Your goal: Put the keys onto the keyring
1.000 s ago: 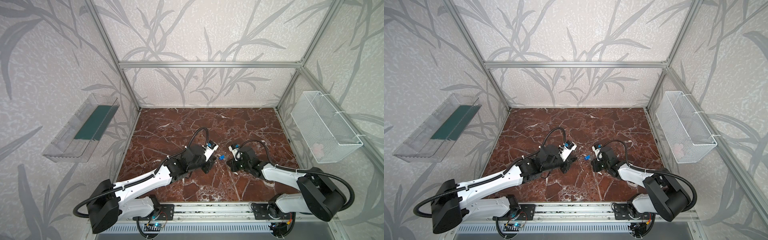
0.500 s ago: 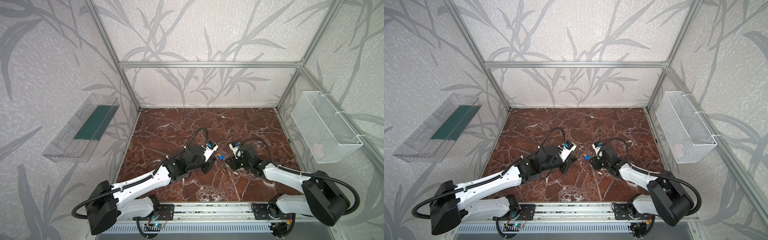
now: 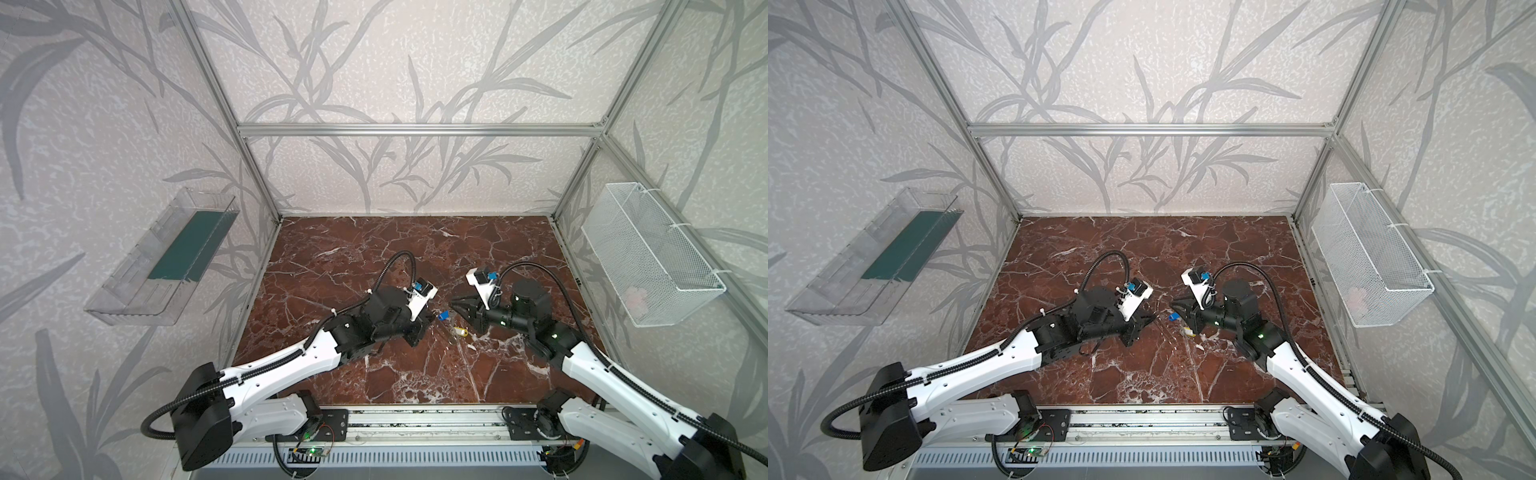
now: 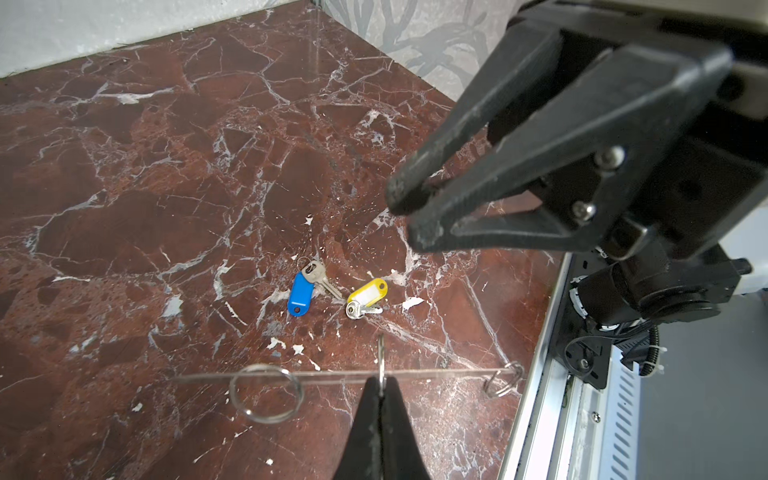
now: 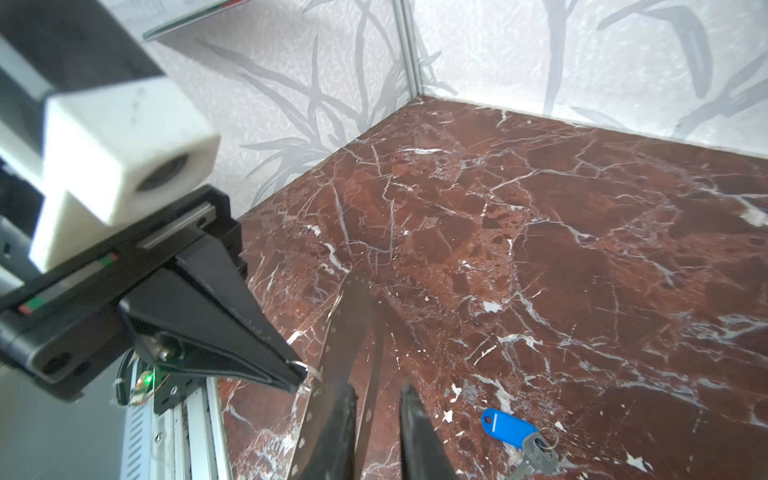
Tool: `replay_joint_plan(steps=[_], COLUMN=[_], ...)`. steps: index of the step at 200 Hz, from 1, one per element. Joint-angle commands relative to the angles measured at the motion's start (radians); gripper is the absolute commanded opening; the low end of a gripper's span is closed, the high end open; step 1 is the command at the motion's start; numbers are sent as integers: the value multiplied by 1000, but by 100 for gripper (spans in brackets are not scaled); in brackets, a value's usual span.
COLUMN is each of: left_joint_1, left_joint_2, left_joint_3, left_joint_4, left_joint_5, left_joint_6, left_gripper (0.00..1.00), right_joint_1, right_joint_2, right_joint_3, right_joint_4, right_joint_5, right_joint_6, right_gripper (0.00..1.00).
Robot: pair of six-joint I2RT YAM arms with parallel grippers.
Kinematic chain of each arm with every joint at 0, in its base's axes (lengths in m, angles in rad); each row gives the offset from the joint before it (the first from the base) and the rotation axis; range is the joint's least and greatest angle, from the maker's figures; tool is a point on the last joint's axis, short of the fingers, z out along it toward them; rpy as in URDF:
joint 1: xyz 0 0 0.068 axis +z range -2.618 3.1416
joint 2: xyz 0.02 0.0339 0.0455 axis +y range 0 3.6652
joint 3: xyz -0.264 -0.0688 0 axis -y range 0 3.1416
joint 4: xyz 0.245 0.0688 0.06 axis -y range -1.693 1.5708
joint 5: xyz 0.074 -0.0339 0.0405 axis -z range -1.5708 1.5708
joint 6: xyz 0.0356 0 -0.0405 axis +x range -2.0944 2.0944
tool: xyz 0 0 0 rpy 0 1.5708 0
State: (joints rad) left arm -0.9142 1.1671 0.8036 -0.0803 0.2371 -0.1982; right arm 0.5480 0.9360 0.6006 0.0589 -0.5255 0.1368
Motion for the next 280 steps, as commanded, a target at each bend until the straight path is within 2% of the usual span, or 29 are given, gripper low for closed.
replay_joint_plan(steps=[1,47,143,221,280], left_joint_1=[5,5,5,5,5], left_joint_2=[-19,-16,-15,-3,11], left_joint_3=[43,50,45,43,53], left_joint_4=[31,36,56,62,59], left_joint_5=[24,30,81,94,102], left_joint_6=[-20,-28,-28,-24,-19], left_gripper=[0,0,0,0,0], right_joint_1=[12,46,62,63,64], right_joint_2=[3,4,49,60,51], right_joint_3=[-9,-20,-6,6,0], right_joint_4=[12,35,41,50,57], right_joint_5=[-96,-128,-47,-91,-91], right_joint_6=[-32,-44,-43,-36,-32], right_gripper=[21,20,21,20,11])
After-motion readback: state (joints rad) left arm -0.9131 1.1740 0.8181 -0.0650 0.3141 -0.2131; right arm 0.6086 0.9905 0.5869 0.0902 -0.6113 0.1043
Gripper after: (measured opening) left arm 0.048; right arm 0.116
